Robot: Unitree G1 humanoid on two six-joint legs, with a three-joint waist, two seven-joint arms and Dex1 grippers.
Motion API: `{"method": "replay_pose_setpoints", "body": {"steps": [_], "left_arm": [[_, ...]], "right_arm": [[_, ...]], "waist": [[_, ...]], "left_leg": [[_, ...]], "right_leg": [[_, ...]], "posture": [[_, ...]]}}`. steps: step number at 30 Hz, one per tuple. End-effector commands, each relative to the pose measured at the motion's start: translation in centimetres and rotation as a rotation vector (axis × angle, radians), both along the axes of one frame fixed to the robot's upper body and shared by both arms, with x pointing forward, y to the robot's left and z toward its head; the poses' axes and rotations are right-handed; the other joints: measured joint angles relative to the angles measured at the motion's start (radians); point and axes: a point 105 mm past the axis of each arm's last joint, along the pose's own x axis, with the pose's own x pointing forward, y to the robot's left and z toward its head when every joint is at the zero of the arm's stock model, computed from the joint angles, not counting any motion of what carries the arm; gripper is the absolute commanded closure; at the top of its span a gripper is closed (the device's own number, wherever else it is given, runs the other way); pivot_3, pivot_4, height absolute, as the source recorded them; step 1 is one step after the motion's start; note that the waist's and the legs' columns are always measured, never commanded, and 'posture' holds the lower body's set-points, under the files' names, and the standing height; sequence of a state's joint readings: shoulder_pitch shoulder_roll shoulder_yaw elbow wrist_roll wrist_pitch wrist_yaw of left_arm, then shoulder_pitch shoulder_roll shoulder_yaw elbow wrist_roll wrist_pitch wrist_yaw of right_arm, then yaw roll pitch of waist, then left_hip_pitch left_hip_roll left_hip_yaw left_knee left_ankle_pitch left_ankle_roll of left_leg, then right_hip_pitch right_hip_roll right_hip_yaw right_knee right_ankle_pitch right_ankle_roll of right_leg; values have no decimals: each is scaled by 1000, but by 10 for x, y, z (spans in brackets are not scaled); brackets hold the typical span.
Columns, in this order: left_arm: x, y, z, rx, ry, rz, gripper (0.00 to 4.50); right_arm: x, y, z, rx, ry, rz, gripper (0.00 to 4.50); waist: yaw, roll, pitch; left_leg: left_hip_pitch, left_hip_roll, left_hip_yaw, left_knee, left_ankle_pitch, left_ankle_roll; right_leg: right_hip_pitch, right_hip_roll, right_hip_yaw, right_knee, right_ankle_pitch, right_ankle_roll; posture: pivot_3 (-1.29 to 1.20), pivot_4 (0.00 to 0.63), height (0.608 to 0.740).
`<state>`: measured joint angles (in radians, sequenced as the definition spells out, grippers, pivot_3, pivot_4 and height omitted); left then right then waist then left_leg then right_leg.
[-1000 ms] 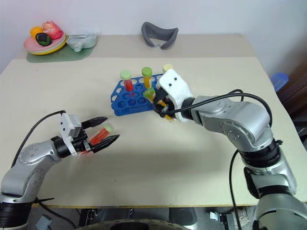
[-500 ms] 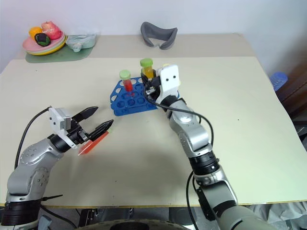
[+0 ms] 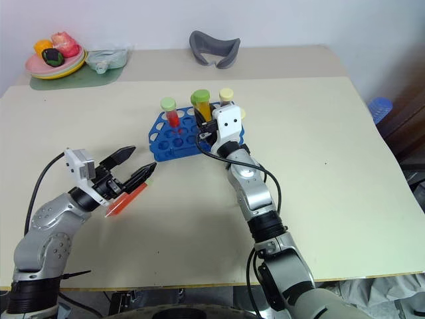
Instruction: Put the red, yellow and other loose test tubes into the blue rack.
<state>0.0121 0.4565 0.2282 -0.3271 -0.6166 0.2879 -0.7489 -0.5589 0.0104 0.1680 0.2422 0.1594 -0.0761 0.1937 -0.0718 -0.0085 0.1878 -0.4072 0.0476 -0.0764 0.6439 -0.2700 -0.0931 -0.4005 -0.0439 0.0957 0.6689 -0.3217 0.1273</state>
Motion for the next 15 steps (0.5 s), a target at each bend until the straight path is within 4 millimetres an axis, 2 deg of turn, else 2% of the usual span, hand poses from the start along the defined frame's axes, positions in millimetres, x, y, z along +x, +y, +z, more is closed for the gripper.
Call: {"method": "replay_pose_setpoints", "body": {"steps": [1,15], "left_arm": [[-7,-3,7,11,-25,-33,0],[-10,-12,6,17,-6,-80,0]], "right_arm": [[-1,5,7,15,-42,6,3189],[0,14,-3,4,-56,29,3189]], "waist": [[-1,0,0],[-2,0,0]], "left_leg": [[0,0,0,0,0,0],[1,0,0,0,0,0]], "right_leg": [[0,0,0,0,0,0],[1,0,0,1,0,0]], "posture": [[0,150,740],[0,150,740]]}}
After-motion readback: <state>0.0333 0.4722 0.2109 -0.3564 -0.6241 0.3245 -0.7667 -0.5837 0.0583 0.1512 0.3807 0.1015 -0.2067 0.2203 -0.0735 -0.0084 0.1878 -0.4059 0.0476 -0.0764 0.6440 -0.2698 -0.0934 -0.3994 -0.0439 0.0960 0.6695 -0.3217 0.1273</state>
